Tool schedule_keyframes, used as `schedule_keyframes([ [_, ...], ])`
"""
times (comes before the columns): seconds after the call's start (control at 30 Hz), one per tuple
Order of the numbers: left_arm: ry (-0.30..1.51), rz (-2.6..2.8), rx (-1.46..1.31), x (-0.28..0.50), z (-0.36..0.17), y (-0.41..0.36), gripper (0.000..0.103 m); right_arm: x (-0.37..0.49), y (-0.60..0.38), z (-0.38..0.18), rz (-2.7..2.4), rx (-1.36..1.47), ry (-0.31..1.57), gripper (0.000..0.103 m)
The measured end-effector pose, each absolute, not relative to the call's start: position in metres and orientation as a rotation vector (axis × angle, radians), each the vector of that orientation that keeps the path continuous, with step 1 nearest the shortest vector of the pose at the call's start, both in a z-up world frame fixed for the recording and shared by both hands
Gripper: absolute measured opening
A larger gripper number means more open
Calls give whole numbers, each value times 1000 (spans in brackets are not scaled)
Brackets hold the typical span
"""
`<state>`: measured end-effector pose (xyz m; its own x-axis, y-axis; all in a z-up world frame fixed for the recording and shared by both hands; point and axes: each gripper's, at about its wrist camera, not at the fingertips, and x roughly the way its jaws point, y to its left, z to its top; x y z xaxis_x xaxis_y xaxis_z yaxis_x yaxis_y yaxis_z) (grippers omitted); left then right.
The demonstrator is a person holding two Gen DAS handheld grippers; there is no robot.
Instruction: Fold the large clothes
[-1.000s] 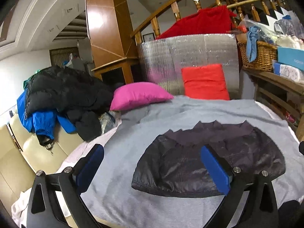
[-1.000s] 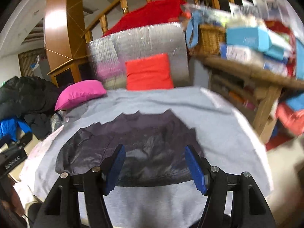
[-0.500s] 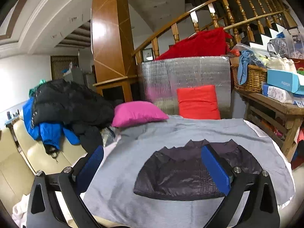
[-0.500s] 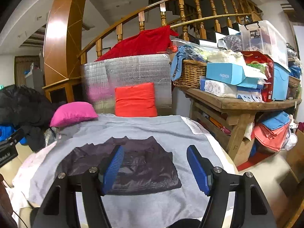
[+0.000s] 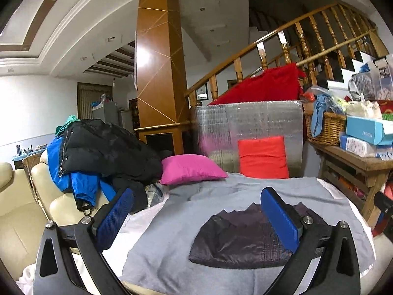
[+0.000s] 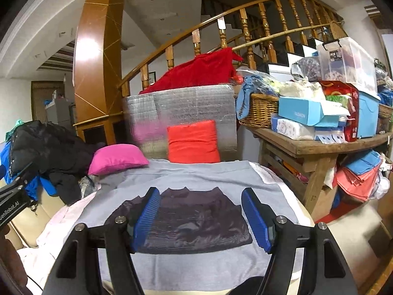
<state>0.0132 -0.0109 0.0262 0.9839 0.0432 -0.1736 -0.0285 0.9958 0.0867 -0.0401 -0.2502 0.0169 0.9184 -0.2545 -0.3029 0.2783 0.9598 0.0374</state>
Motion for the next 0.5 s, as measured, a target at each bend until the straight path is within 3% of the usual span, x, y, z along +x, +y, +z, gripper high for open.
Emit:
schedule_keyframes([
  [0.5, 165, 53, 57, 3, 32, 11, 103, -34, -208, 5, -246, 16, 373, 73],
])
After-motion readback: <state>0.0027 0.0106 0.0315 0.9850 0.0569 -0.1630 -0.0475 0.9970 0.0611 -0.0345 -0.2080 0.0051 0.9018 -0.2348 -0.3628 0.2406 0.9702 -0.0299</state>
